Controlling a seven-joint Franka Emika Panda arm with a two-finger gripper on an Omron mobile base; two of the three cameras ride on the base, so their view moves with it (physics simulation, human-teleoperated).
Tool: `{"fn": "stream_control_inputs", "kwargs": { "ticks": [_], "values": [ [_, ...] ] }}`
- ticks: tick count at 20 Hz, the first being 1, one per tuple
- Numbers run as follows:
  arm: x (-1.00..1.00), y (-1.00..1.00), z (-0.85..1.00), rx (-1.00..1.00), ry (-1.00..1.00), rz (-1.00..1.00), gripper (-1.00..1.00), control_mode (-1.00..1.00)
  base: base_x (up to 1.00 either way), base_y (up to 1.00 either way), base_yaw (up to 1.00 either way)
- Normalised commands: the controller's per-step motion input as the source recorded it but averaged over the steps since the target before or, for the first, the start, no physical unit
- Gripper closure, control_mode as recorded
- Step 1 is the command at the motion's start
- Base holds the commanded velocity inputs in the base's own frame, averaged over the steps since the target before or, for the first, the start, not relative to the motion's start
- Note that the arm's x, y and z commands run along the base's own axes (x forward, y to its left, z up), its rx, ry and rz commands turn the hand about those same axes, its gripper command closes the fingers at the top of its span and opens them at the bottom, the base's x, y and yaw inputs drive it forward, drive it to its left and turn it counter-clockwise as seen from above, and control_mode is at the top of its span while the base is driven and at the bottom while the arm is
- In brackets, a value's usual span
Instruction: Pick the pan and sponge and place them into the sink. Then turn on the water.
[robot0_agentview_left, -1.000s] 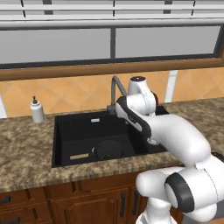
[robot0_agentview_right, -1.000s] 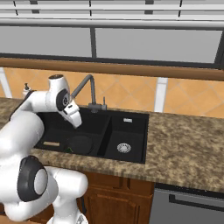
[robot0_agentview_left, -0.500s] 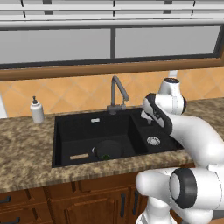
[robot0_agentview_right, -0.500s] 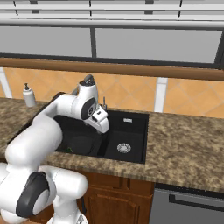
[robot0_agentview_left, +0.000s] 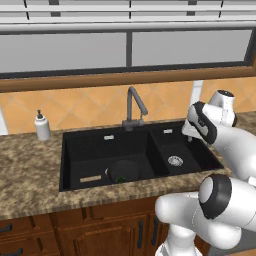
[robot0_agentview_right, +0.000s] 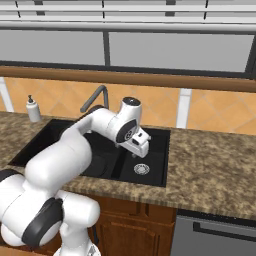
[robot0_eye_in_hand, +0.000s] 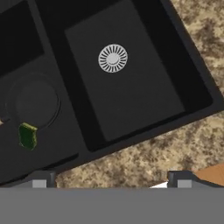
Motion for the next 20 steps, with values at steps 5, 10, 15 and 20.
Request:
{"fn": "stream_control_inputs", "kwargs": {
  "ticks": [5,10,15,20],
  "values": [
    [0.0,-0.06,0.0,0.0,0.0,0.02,-1.0,-1.0,0.0,0.0,0.0],
    [0.02,0.12,-0.09,0.01,-0.04,0.01,-1.0,-1.0,0.0,0.0,0.0],
    [0.2,0.35,-0.13,0.12,-0.17,0.05,-1.0,-1.0,0.0,0.0,0.0],
    [0.29,0.35,0.0,0.18,-0.26,0.04,-1.0,-1.0,0.0,0.0,0.0]
  ]
}}
